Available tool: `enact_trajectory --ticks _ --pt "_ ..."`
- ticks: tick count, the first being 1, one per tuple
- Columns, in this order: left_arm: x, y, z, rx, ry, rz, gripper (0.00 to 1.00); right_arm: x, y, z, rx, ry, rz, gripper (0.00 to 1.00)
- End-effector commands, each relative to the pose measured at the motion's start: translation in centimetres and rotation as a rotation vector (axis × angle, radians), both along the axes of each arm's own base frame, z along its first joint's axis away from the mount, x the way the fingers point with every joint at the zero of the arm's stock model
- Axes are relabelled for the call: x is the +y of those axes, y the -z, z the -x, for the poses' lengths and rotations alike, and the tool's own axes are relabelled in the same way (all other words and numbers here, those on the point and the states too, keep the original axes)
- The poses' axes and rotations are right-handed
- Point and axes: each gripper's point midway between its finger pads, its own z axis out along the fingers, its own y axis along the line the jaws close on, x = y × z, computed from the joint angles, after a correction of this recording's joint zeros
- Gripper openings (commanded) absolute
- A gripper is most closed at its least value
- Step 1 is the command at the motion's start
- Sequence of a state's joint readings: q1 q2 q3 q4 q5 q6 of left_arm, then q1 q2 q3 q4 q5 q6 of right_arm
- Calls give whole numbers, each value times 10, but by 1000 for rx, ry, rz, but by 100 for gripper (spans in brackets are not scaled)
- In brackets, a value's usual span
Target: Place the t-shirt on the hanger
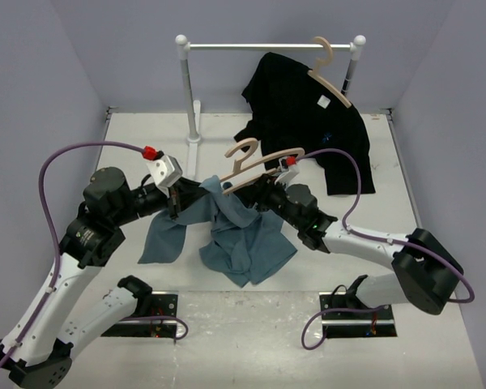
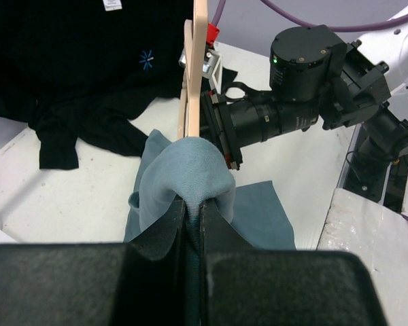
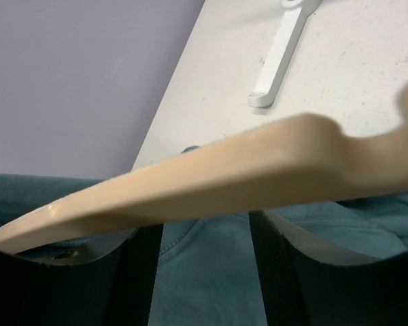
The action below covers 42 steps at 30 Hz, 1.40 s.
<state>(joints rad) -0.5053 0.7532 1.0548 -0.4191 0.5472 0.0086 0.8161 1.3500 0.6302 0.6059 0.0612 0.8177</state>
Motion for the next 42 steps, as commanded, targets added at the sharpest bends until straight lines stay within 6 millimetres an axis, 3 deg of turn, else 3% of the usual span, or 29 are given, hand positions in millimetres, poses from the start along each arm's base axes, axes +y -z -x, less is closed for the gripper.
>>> enact_trajectory --ticks 1,8,15,19,21,25,29,35,42 --pt "-5 -28 6 -76 44 75 0 9 -17 -7 -22 10 -19 55" --pt "-4 -40 11 -87 45 113 0 14 -6 -14 1 44 -28 55" --pt "-8 -43 20 -65 82 169 0 27 -12 -17 2 59 -52 59" --pt "-7 -51 26 -67 90 203 0 21 9 -26 16 159 16 56" --pt "-6 -56 28 -69 87 227 0 13 26 -27 38 204 26 52" --pt "-2 -60 27 -70 55 252 0 3 40 -26 46 255 20 44" --pt "-1 -58 24 -61 39 251 0 -2 45 -27 44 277 32 36" --pt "2 -60 24 -68 21 253 0 -16 46 -34 22 337 82 0" --pt "4 -55 23 -68 8 229 0 -33 35 -35 8 349 60 0"
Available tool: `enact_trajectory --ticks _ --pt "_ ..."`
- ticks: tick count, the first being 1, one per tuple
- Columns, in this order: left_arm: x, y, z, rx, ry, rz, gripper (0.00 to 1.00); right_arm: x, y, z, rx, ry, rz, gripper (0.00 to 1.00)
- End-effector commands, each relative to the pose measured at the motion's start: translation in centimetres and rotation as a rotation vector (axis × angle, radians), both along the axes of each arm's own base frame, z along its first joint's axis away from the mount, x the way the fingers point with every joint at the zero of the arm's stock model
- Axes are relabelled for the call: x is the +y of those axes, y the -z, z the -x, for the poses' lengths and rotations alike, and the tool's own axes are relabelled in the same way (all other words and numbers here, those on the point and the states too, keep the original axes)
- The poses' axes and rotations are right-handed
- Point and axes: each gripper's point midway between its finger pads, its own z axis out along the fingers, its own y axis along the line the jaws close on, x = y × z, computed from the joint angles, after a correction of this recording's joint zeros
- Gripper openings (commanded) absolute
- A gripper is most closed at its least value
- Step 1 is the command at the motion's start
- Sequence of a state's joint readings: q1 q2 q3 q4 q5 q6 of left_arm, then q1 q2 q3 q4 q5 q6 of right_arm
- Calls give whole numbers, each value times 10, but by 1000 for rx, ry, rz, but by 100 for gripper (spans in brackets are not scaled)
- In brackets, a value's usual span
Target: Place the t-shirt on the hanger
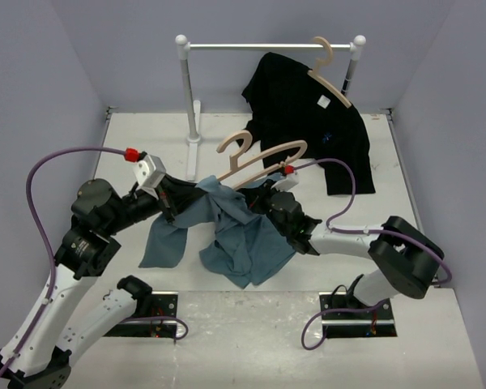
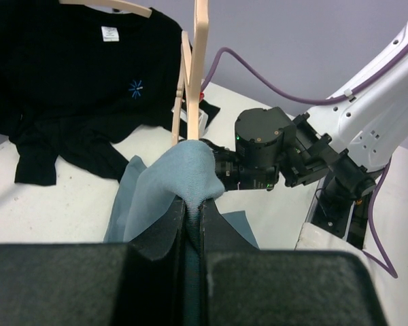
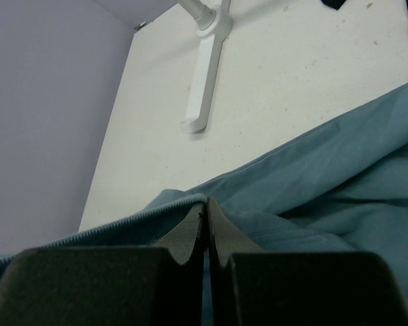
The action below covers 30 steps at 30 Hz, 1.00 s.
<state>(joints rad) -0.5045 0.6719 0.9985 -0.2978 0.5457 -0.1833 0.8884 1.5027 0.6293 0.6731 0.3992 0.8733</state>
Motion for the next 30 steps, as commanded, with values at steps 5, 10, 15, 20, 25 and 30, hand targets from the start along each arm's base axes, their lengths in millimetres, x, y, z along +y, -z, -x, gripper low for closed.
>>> enact_trajectory --ticks 5,10,15,20,25,30 --pt "6 -29 6 -113 -9 42 0 -73 -14 -18 -25 145 -49 0" --pt "5 -22 9 -122 8 20 0 -123 -44 -29 -76 142 -67 0" --pt "-4 -7 11 -114 78 -17 0 -167 -79 -37 -77 189 25 0" --pt "-11 -1 22 -124 163 -26 0 -199 -113 -35 -69 182 65 0" --pt "-14 5 24 -126 196 -34 0 -210 -157 -31 -135 170 137 0" --pt "-22 9 18 -104 226 -33 0 -190 -189 -16 -211 24 168 0"
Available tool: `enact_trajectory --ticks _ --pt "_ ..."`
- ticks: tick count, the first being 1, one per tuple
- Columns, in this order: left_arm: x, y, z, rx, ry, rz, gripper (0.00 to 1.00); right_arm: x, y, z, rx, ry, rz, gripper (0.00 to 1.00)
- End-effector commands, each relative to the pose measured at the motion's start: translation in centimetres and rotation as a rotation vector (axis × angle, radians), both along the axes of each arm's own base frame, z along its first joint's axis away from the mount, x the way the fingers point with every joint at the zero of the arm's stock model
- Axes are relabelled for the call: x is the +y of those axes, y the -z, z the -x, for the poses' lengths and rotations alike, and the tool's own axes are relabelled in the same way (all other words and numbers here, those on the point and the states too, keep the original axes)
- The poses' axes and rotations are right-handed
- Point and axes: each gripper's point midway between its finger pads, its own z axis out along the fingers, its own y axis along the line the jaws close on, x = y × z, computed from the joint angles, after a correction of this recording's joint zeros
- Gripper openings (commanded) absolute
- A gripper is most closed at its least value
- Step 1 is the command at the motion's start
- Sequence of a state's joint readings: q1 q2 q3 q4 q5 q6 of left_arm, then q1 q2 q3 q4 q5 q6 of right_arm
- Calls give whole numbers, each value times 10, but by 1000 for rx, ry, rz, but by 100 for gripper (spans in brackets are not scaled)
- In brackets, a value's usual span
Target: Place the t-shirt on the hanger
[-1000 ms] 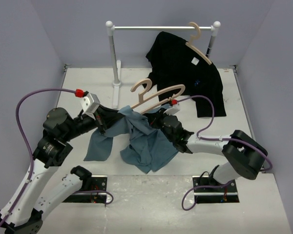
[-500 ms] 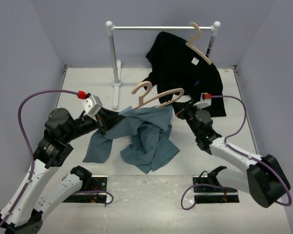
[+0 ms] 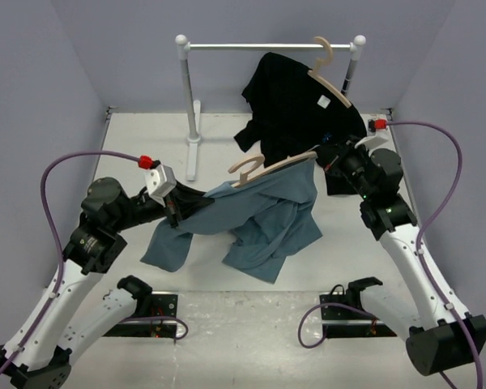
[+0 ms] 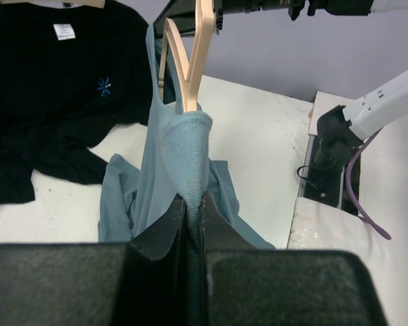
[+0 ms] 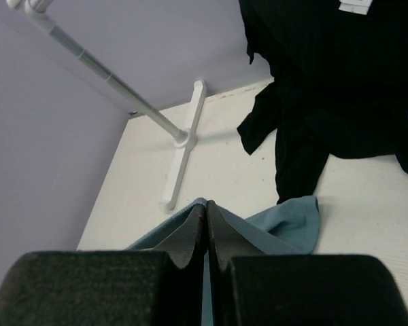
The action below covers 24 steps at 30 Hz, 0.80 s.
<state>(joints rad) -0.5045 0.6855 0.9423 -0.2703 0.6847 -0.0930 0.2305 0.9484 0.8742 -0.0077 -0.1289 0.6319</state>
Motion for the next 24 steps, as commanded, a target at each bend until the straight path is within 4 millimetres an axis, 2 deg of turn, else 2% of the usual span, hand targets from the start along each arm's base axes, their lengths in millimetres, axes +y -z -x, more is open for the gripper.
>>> enact_trajectory --ticks 1,2,4,7,9,11,13,15,17,18,19,21,23,24 --pt "-13 -10 0 -38 89 16 0 8 -28 16 -56 -118 110 0" --pt "-15 -14 -2 -41 98 12 0 12 -42 20 -93 -147 143 0" --pt "-21 -12 -9 -15 109 -3 0 25 -49 28 -104 -216 178 0" --pt "-30 -3 -36 43 83 -53 0 35 -69 45 -125 -271 258 0" --pt "-34 -4 -41 46 92 -60 0 43 -79 55 -137 -309 282 0" --pt "-39 -9 -47 38 100 -61 0 60 -84 68 -140 -383 326 0" --pt "-41 -16 -53 11 96 -57 0 72 -79 72 -111 -446 342 0" --pt "-45 -27 -47 -25 139 -11 0 86 -81 79 -118 -522 320 0" --pt "-48 -44 -41 -110 183 46 0 101 -73 84 -99 -608 321 0" --pt "-50 -46 -37 -126 206 67 0 107 -69 86 -83 -643 336 0" --pt "-51 -44 -36 -121 219 85 0 113 -64 88 -60 -678 364 0" --pt "-51 -44 -46 -116 166 102 0 124 -51 88 -19 -711 391 0" --pt "-51 -35 -50 -101 147 106 0 118 -47 78 6 -628 392 2" --pt "-51 -29 -50 -92 148 110 0 113 -48 73 -2 -580 383 9"
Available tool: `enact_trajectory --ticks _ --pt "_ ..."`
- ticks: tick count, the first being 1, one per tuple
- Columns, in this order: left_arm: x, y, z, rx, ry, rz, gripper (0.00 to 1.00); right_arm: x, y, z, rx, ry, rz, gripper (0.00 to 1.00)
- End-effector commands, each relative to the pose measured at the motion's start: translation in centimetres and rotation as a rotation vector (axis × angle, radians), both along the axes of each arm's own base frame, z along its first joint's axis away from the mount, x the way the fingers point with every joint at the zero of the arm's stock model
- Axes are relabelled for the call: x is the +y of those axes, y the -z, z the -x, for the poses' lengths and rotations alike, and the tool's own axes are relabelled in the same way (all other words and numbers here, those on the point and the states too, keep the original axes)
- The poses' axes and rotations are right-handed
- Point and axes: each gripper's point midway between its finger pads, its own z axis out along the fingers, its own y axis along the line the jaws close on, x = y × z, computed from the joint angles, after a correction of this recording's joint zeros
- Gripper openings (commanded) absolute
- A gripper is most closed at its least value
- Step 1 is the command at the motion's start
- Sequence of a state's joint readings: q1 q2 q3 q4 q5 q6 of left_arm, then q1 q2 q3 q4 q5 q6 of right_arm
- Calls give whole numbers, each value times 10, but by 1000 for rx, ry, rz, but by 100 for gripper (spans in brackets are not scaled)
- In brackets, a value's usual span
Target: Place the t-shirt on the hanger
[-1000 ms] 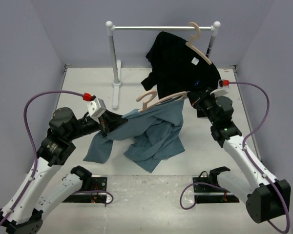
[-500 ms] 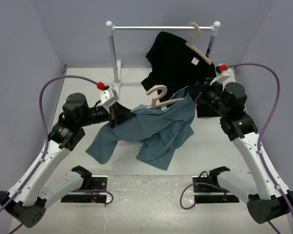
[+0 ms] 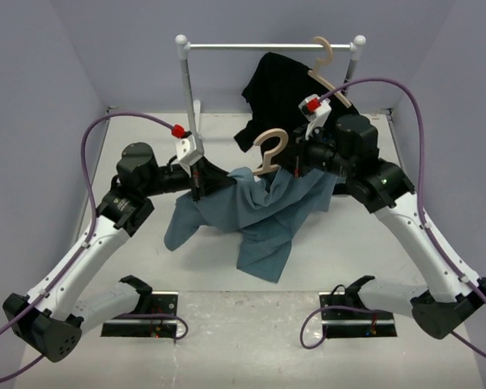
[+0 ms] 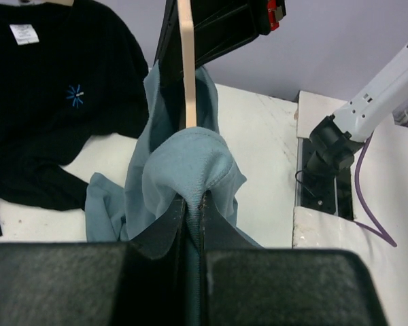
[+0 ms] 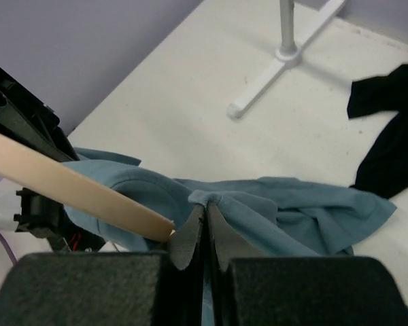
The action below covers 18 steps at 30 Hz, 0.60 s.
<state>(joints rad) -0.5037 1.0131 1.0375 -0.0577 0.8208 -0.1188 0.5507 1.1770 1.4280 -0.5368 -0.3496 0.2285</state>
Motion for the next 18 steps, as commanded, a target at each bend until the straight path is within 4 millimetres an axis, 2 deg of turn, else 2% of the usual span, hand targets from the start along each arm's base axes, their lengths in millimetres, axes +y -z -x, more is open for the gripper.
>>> enact_trajectory --ticks 1,5,7,9,10,12,13,15,18 --pt "-3 -29 2 -131 15 127 0 -8 5 0 2 71 21 16" --pt "-3 -15 6 -121 30 127 0 -30 -25 2 -81 177 -26 50" --pt "-5 -12 10 -112 64 123 0 -41 -35 2 -116 220 -33 54" --pt "-8 -10 19 -113 132 123 0 -55 -42 1 -155 249 -40 61" --pt "-9 -10 23 -118 166 123 0 -56 -45 4 -166 218 -47 63" --pt "-12 -7 41 -129 293 115 0 -41 -58 34 -232 -19 -111 66" --pt "-12 -7 46 -136 340 113 0 -39 -58 42 -251 -102 -126 67" --pt "-15 -8 45 -126 360 110 0 -40 -54 50 -268 -197 -127 67" --pt "-18 -11 45 -107 397 99 0 -22 -51 72 -260 -436 -150 68"
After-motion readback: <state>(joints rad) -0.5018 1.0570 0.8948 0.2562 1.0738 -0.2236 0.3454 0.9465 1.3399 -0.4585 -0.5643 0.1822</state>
